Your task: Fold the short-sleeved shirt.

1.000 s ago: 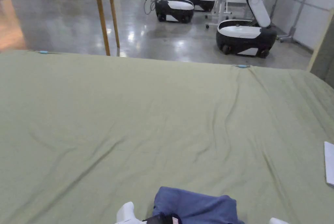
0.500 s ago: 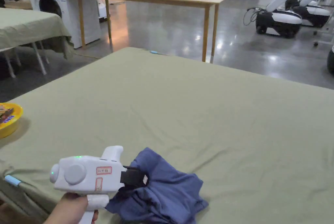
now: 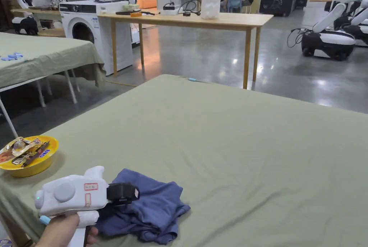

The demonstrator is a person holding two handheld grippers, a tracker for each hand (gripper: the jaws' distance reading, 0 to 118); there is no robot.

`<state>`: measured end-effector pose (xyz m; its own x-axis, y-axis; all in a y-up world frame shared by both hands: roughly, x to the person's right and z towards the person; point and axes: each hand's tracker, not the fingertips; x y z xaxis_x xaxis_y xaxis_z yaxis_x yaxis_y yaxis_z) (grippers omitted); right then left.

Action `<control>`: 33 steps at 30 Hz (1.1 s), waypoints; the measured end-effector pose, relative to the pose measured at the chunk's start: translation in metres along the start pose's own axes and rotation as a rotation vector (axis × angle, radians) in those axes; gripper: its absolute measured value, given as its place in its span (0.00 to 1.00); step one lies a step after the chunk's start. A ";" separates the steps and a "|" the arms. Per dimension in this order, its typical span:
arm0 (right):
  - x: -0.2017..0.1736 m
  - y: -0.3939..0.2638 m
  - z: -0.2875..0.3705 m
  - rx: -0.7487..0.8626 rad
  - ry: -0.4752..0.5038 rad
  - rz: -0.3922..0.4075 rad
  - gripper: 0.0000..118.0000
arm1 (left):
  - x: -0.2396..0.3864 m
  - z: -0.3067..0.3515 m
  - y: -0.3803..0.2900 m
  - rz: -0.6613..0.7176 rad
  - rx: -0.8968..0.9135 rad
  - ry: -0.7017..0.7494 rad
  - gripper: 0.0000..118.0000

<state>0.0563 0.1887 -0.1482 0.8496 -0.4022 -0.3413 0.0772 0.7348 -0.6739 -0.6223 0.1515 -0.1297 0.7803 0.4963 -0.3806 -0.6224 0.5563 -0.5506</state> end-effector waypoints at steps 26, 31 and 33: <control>0.015 0.222 0.101 0.500 -0.279 0.337 0.01 | 0.486 0.078 -0.087 -0.762 0.586 -0.077 0.00; 0.034 0.218 0.090 0.504 -0.283 0.319 0.01 | 0.483 0.073 -0.083 -0.754 0.586 -0.079 0.03; 0.036 0.215 0.089 0.502 -0.286 0.324 0.04 | 0.484 0.072 -0.080 -0.763 0.584 -0.077 0.09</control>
<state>0.1502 0.3810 -0.2474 0.9704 -0.0076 -0.2413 -0.0310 0.9873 -0.1556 -0.1995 0.3949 -0.2168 0.9943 -0.1059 -0.0121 0.1024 0.9808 -0.1657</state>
